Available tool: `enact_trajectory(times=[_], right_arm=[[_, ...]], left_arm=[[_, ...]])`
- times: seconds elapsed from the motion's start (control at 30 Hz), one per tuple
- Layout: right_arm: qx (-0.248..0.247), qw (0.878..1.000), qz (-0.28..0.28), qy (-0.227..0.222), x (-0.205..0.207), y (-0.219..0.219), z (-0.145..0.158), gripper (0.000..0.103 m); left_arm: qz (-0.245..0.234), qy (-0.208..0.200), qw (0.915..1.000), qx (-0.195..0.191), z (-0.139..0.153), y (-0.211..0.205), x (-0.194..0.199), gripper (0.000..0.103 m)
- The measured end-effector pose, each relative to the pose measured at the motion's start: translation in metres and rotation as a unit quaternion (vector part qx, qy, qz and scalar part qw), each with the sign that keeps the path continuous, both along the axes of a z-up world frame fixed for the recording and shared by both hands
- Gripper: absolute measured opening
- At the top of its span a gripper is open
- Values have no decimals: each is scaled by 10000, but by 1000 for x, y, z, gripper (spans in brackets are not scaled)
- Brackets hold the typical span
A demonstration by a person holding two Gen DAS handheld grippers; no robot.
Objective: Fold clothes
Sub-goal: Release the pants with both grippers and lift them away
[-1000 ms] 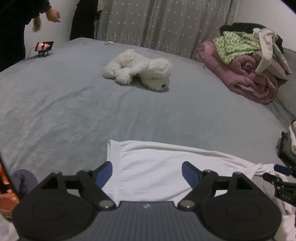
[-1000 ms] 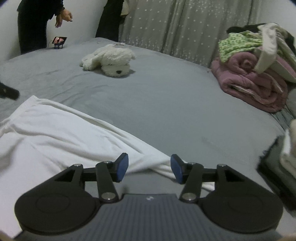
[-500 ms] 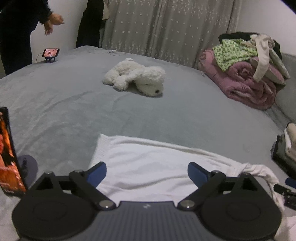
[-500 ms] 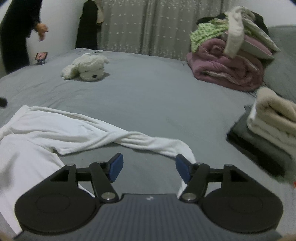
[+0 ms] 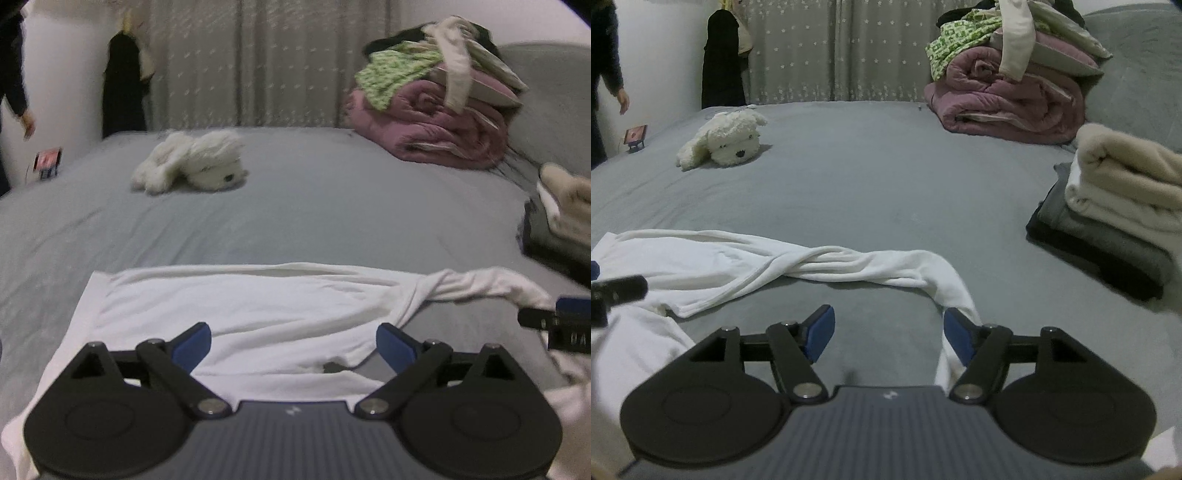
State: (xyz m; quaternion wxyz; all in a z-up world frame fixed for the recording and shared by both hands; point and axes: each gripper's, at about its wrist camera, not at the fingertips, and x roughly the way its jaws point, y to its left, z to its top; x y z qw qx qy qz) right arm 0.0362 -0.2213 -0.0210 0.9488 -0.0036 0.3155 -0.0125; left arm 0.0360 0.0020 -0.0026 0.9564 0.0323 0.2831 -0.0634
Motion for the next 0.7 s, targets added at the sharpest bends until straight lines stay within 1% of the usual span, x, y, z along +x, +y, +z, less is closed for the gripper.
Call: enact_trajectory(times=[0.17, 0.3, 0.43, 0.53, 0.7], right_arm=[[134, 9998, -70, 125, 6, -3, -17, 70], [227, 9990, -161, 345, 7, -7, -32, 72], [193, 9985, -185, 478, 11, -4, -25, 74], [345, 9977, -82, 582, 11, -4, -22, 77], [228, 9980, -45, 589, 13, -3, -20, 77]], left_arm=[[-139, -50, 9997, 203, -9, -6, -2, 100], [-249, -86, 9990, 359, -16, -10, -3, 100], [-358, -121, 9980, 516, -23, -14, -4, 100], [-441, -148, 9969, 633, -28, -17, -5, 101], [-399, -70, 9972, 634, -30, -16, -5, 102]])
